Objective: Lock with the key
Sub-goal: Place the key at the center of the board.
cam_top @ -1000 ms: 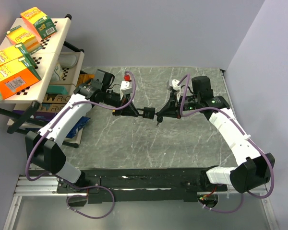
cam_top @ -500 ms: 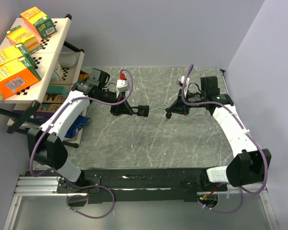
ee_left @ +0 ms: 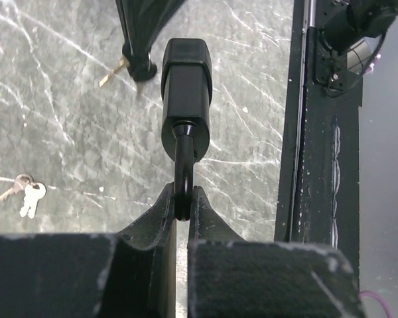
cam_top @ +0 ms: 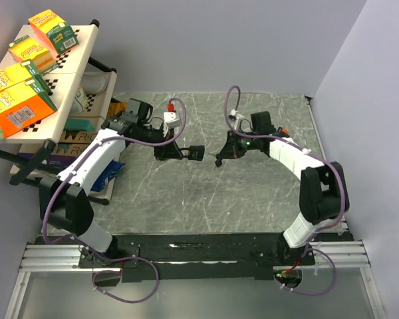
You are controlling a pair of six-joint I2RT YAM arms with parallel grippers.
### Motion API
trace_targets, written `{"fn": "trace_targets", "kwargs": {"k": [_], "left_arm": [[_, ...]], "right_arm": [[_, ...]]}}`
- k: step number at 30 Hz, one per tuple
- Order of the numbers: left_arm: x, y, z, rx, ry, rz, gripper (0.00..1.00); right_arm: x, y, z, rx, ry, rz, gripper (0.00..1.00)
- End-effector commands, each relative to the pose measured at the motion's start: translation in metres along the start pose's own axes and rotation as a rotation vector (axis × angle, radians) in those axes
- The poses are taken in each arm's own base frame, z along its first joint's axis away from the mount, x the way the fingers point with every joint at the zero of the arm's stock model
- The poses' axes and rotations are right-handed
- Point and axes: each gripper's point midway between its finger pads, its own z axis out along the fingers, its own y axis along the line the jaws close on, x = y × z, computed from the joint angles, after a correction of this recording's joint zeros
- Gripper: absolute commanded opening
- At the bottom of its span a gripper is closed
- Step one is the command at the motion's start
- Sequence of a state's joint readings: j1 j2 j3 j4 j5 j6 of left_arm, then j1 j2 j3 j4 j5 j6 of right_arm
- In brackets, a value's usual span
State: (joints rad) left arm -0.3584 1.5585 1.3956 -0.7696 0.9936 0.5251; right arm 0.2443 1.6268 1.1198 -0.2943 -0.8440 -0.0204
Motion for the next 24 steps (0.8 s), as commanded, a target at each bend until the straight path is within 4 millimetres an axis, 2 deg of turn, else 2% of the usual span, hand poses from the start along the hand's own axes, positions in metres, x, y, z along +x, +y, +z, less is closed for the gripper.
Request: {"fn": "trace_targets", "kwargs": {"k": [1, 5, 7, 9, 10, 11, 13, 14, 20, 24], "left_arm": [[-0.033, -0.010, -0.013, -0.023, -0.084, 0.091, 0.01], [-0.032, -0.012, -0.014, -0.028, -0.090, 0.098, 0.01], [-0.030, -0.013, -0.014, -0.036, -0.094, 0.096, 0.01], [-0.027, -0.013, -0.015, -0.042, -0.089, 0.093, 0.01], [-0.025, -0.014, -0.015, -0.043, -0.082, 0.085, 0.01], [-0.024, -0.015, -0.015, -0.040, -0.078, 0.081, 0.01], [-0.022, -0.013, -0.015, -0.047, -0.068, 0.087, 0.01], [-0.021, -0.013, -0.015, -0.050, -0.063, 0.084, 0.01], [-0.017, -0.009, -0.013, -0.059, -0.052, 0.079, 0.01], [-0.012, -0.004, -0.010, -0.057, -0.036, 0.064, 0.01]], "right_arm": [[-0.004, -0.010, 0.023, -0.003, -0.016, 0.069, 0.00], [0.018, -0.028, 0.042, -0.010, 0.048, 0.148, 0.00], [0.019, -0.038, 0.048, 0.001, 0.055, 0.158, 0.00], [0.017, -0.057, 0.055, 0.010, 0.065, 0.184, 0.00], [0.009, -0.062, 0.055, 0.015, 0.063, 0.185, 0.00], [0.015, -0.071, 0.060, 0.021, 0.080, 0.193, 0.00], [0.007, -0.080, 0.059, 0.039, 0.070, 0.179, 0.00], [0.009, -0.087, 0.060, 0.056, 0.078, 0.180, 0.00], [0.006, -0.103, 0.061, 0.097, 0.099, 0.185, 0.00], [0.002, -0.117, 0.059, 0.185, 0.099, 0.206, 0.00]]}}
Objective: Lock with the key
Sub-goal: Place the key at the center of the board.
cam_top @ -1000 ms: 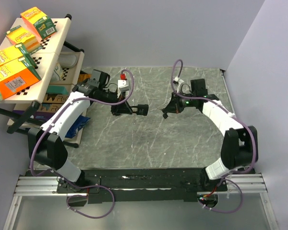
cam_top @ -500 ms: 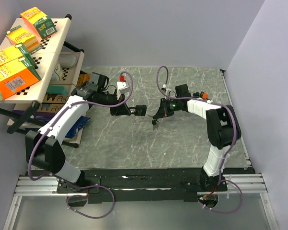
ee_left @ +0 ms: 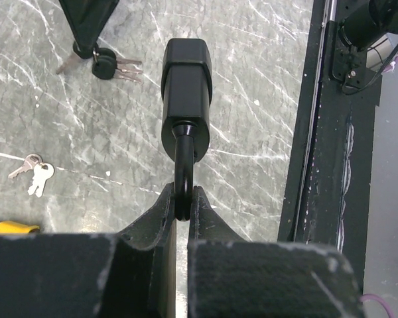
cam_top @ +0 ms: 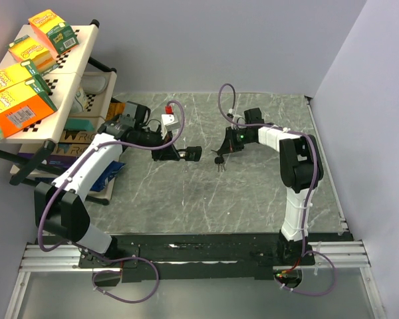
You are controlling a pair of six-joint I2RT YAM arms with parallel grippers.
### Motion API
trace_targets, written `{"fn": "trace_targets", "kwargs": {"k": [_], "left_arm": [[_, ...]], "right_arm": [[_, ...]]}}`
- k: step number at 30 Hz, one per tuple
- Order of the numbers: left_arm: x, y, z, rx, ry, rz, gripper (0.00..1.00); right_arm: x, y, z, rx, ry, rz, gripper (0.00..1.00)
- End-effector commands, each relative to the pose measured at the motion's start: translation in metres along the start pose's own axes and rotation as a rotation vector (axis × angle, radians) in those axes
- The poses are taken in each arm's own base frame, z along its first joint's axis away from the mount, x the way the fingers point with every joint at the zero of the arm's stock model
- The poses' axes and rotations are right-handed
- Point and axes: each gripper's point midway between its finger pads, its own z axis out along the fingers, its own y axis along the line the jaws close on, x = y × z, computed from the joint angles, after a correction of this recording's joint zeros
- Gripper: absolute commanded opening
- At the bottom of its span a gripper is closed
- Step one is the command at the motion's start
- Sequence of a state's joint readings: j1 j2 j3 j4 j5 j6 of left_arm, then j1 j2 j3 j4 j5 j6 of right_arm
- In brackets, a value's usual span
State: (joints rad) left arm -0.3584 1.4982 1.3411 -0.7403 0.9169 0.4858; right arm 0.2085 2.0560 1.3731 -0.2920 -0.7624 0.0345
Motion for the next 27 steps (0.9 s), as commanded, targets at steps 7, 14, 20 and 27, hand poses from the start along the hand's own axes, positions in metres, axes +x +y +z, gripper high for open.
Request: {"fn": "trace_targets", "kwargs": {"k": [7, 14, 20, 27], "left_arm": [[-0.020, 0.001, -0.001, 0.019, -0.060, 0.061, 0.01], [-0.014, 0.001, 0.002, 0.033, -0.044, 0.044, 0.01], [-0.009, 0.002, 0.005, 0.042, -0.028, 0.027, 0.01], [-0.008, 0.008, 0.006, 0.016, -0.019, -0.018, 0.01]], "right_arm": [[-0.015, -0.026, -0.005, 0.136, -0.017, 0.055, 0.04], [-0.027, -0.034, -0.011, 0.181, -0.046, 0.061, 0.01], [-0.029, -0.035, -0.015, 0.191, -0.060, 0.067, 0.24], [-0.064, -0.013, -0.051, 0.143, -0.167, -0.056, 0.69]]}}
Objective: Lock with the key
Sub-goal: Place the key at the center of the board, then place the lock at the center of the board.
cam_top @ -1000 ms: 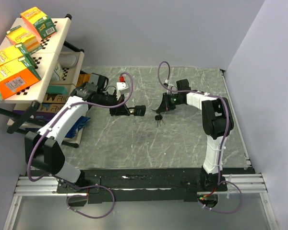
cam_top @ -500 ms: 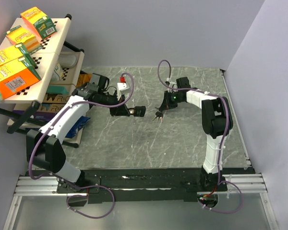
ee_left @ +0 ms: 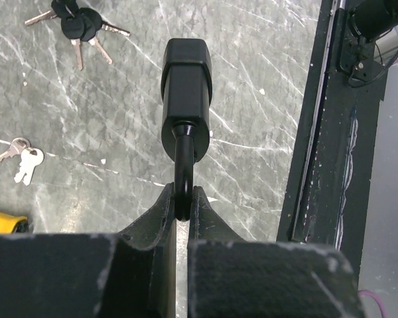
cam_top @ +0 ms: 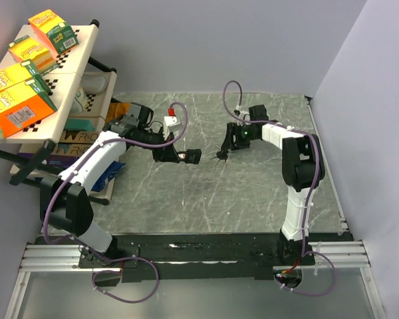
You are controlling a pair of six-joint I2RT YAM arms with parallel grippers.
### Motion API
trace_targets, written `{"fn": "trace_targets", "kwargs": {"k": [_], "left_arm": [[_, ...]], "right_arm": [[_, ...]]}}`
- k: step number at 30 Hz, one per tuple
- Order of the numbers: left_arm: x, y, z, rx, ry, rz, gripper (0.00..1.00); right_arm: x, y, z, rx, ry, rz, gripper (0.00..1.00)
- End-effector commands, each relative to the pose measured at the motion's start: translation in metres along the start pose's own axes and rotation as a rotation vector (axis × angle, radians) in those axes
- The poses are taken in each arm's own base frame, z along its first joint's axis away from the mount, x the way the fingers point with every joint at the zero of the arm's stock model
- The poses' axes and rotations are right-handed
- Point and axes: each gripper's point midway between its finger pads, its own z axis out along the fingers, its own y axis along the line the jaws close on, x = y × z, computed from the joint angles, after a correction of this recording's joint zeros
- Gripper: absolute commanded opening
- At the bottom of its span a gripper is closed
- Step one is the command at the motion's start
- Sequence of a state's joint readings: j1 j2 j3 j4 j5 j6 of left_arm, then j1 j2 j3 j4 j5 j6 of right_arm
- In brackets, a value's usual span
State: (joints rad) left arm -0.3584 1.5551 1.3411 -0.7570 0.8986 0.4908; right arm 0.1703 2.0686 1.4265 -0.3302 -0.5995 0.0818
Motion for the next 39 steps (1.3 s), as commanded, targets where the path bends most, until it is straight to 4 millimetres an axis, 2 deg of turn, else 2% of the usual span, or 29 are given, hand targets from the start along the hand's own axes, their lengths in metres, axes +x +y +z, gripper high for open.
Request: {"fn": "trace_targets", "kwargs": {"k": [1, 4, 5, 6, 7, 8, 9, 10, 11, 12, 13, 14, 15, 16, 17, 19, 20, 21, 25, 30, 39], "left_arm": [[-0.025, -0.001, -0.004, 0.008, -0.063, 0.018, 0.01], [-0.033, 0.006, -0.002, -0.010, -0.064, -0.055, 0.01], [-0.033, 0.007, -0.001, -0.007, -0.061, -0.080, 0.01], [-0.031, 0.008, 0.002, -0.001, -0.050, -0.130, 0.01], [-0.037, 0.009, 0.001, -0.001, -0.054, -0.144, 0.01], [-0.039, 0.005, 0.002, 0.026, -0.055, -0.157, 0.01], [-0.032, 0.003, 0.006, 0.058, -0.029, -0.204, 0.01], [-0.039, 0.002, 0.005, 0.069, -0.035, -0.209, 0.01], [-0.040, 0.001, 0.007, 0.087, -0.034, -0.234, 0.01], [-0.038, 0.001, 0.010, 0.100, -0.024, -0.300, 0.01], [-0.042, 0.000, 0.009, 0.108, -0.027, -0.320, 0.01], [-0.044, -0.002, 0.010, 0.123, -0.024, -0.358, 0.01], [-0.041, -0.004, 0.014, 0.141, -0.007, -0.400, 0.01], [-0.044, -0.005, 0.014, 0.147, -0.005, -0.412, 0.01], [-0.044, -0.007, 0.017, 0.152, 0.008, -0.441, 0.01], [-0.041, -0.012, 0.020, 0.168, 0.039, -0.482, 0.01], [-0.041, -0.015, 0.021, 0.181, 0.047, -0.489, 0.01], [-0.040, -0.019, 0.022, 0.201, 0.051, -0.494, 0.01], [-0.036, -0.033, 0.025, 0.231, 0.066, -0.484, 0.01], [-0.030, -0.046, 0.028, 0.264, 0.089, -0.496, 0.01], [-0.029, -0.055, 0.025, 0.296, 0.090, -0.493, 0.01]], "right_arm": [[-0.053, 0.024, -0.047, -0.047, -0.155, -0.135, 0.71], [-0.066, 0.045, -0.077, -0.068, -0.225, -0.256, 0.79], [-0.063, 0.048, -0.083, -0.070, -0.234, -0.290, 0.86], [-0.070, 0.064, -0.102, -0.083, -0.286, -0.346, 0.90], [-0.062, 0.068, -0.106, -0.091, -0.288, -0.368, 0.95], [-0.066, 0.082, -0.125, -0.091, -0.334, -0.436, 0.97], [-0.066, 0.092, -0.131, -0.103, -0.364, -0.484, 0.99], [-0.055, 0.094, -0.132, -0.105, -0.360, -0.508, 0.99], [-0.053, 0.114, -0.145, -0.113, -0.400, -0.606, 0.99], [-0.050, 0.125, -0.149, -0.132, -0.423, -0.668, 0.99], [-0.036, 0.129, -0.146, -0.142, -0.416, -0.709, 0.99], [-0.029, 0.153, -0.154, -0.164, -0.451, -0.832, 0.99], [-0.024, 0.163, -0.156, -0.179, -0.473, -0.894, 0.99], [-0.011, 0.168, -0.152, -0.191, -0.468, -0.965, 0.99], [-0.001, 0.191, -0.157, -0.227, -0.490, -1.043, 0.99], [0.016, 0.205, -0.153, -0.254, -0.499, -1.155, 0.99], [0.021, 0.215, -0.157, -0.264, -0.515, -1.199, 0.99], [0.032, 0.228, -0.152, -0.290, -0.510, -1.238, 0.99], [0.044, 0.238, -0.136, -0.248, -0.524, -1.367, 0.99], [0.041, 0.245, -0.127, -0.235, -0.540, -1.410, 0.98], [0.049, 0.238, -0.100, -0.225, -0.474, -1.487, 0.91]]}}
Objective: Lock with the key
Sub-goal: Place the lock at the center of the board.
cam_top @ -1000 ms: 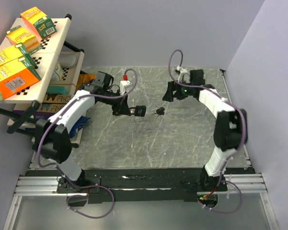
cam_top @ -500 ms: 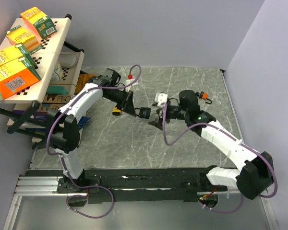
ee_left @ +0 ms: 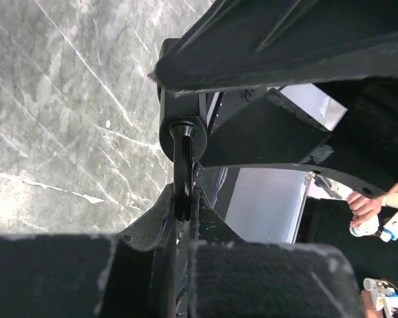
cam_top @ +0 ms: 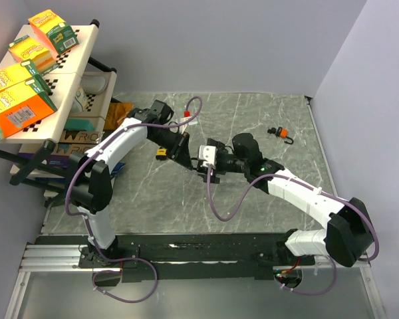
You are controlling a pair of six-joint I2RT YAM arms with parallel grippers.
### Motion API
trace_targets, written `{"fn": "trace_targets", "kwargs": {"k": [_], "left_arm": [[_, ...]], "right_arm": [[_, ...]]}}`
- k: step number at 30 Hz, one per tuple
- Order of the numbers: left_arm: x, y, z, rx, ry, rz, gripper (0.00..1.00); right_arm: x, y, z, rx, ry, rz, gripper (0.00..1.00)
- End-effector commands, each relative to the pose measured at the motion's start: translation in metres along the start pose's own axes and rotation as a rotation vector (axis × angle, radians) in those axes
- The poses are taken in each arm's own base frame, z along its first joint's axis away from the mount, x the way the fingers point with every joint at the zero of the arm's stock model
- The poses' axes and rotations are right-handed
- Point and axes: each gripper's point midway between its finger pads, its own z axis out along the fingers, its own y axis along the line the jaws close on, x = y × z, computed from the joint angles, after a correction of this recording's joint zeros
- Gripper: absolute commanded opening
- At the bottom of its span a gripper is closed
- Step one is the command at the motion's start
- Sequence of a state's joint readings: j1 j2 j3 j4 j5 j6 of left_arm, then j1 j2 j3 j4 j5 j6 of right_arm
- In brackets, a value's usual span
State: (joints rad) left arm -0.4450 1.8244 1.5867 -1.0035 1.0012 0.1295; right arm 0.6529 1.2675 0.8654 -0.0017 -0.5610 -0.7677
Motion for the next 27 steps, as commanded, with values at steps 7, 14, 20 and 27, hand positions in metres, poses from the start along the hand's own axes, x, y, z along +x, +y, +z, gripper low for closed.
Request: {"fn": "trace_targets", "kwargs": {"k": [7, 14, 20, 27], "left_arm": [[-0.003, -0.034, -0.011, 0.101, -0.038, 0.058, 0.01], [0.000, -0.032, -0.013, 0.101, -0.031, 0.066, 0.01], [0.002, -0.032, -0.017, 0.105, -0.037, 0.073, 0.01], [-0.008, -0.023, -0.029, 0.015, -0.077, 0.189, 0.40]], "right_arm": [[-0.006, -0.011, 0.010, 0.021, -0.003, -0.101, 0.78], [-0.002, -0.010, 0.017, 0.014, 0.027, -0.105, 0.63], [0.002, -0.013, 0.019, 0.025, 0.046, -0.082, 0.36], [0.001, -0.022, 0.017, 0.062, 0.072, 0.058, 0.00]]}}
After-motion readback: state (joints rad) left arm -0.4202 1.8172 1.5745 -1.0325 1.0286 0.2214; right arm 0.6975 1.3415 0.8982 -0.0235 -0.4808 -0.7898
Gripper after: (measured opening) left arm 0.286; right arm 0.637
